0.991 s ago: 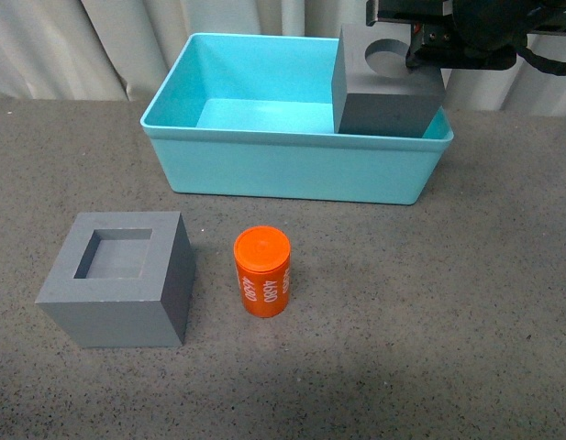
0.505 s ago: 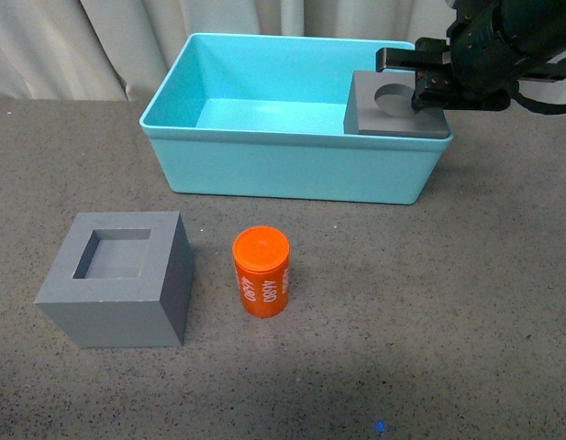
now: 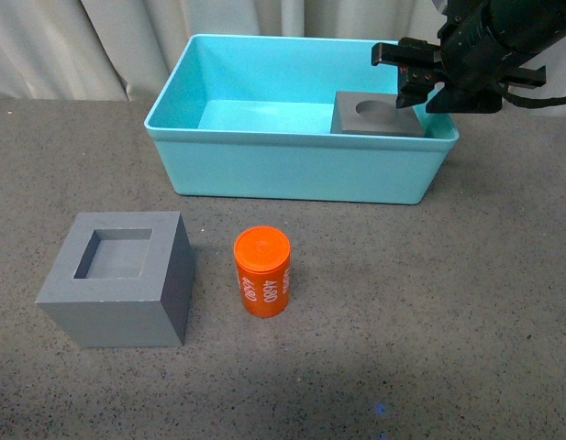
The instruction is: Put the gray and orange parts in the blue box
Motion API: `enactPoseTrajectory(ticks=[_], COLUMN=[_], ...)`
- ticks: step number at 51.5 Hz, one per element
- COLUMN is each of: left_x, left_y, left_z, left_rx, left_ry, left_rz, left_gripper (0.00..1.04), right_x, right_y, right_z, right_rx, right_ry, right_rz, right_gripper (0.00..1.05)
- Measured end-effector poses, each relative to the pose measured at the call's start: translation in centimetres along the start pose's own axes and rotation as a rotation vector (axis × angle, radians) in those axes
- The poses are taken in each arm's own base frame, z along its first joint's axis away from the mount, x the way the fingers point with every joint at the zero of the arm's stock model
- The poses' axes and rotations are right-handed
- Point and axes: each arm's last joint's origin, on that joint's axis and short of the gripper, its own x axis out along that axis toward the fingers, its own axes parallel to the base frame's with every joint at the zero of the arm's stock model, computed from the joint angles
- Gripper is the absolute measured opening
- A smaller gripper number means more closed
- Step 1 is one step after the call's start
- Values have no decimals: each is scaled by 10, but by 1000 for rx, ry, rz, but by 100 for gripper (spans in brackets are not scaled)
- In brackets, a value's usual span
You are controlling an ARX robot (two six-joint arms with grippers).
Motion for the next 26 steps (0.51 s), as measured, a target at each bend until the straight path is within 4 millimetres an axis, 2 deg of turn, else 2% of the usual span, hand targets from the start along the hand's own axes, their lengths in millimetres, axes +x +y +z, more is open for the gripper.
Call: enactPoseTrajectory(ticks=[8, 11, 13, 16, 20, 26], left_x=[0, 0, 0, 0, 0, 0], left_y=[0, 0, 0, 0, 0, 0], left_z=[0, 0, 0, 0, 0, 0], left_rx=[0, 0, 0, 0, 0, 0], left_ry=[0, 0, 0, 0, 0, 0], left_rz=[0, 0, 0, 0, 0, 0], left_gripper=[98, 98, 98, 98, 98, 98], right_x=[-19, -35, -53, -74, -103, -132], right_y=[1, 2, 2, 3, 4, 5], right_z=[-3, -4, -6, -8, -15, -35], right_rx=[-5, -12, -30, -42, -60, -98], right_ry=[-96, -174, -255, -339, -444, -527], right_rz=[33, 47, 51, 47, 52, 18], right_gripper=[69, 79, 88, 96, 94, 95])
